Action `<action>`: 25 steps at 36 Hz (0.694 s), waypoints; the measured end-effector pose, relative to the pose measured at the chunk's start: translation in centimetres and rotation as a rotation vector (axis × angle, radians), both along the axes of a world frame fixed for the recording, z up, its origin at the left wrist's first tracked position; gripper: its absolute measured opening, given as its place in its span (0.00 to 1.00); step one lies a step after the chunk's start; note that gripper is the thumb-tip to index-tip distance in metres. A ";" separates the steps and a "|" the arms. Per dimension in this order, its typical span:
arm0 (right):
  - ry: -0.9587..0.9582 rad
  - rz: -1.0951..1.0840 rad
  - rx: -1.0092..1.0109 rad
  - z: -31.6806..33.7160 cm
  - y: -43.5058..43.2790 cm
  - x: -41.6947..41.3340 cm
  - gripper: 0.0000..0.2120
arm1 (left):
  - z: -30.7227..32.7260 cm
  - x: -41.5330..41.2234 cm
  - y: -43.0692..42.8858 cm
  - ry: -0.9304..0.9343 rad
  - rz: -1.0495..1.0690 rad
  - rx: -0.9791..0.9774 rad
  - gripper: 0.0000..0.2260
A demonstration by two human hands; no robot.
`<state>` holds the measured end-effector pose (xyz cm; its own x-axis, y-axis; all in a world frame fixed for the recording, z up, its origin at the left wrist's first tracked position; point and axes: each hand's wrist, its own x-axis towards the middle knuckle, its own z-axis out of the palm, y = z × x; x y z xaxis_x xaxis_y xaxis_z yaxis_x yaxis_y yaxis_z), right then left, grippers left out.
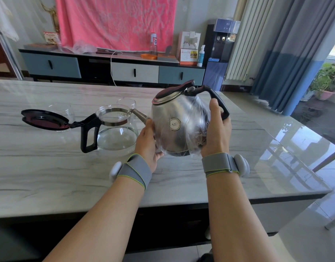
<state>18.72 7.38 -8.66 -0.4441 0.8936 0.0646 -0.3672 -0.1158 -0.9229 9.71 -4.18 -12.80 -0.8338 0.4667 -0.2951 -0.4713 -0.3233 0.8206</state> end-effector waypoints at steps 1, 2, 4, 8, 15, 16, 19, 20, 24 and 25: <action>-0.001 0.001 0.001 0.0 0.0 0.0 0.07 | 0.0 0.0 0.0 0.001 0.001 0.000 0.14; -0.003 0.000 0.001 0.0 0.0 0.0 0.07 | 0.0 0.0 0.0 0.002 0.002 0.000 0.14; -0.007 0.001 0.002 0.1 0.0 0.0 0.08 | -0.1 0.0 0.0 0.004 0.001 0.000 0.14; -0.008 0.004 -0.003 0.1 -0.1 0.0 0.08 | -0.1 -0.1 0.0 0.004 0.003 -0.004 0.17; -0.010 0.004 -0.006 0.2 -0.2 0.1 0.08 | -0.1 0.0 0.0 0.002 0.004 -0.005 0.16; -0.010 0.003 -0.008 0.2 -0.2 0.1 0.08 | -0.1 0.0 0.0 0.001 0.005 -0.005 0.17; -0.010 0.006 -0.014 0.2 -0.3 0.1 0.08 | -0.1 0.0 0.0 0.003 0.008 -0.009 0.19; -0.009 0.006 -0.015 0.2 -0.3 0.1 0.08 | -0.1 0.0 0.1 0.003 0.009 -0.010 0.19; -0.008 0.003 -0.014 0.1 -0.2 0.1 0.08 | -0.1 0.0 0.1 0.008 0.005 -0.011 0.18; -0.008 0.003 -0.014 0.1 -0.2 0.1 0.08 | -0.1 0.0 0.1 0.007 0.004 -0.011 0.18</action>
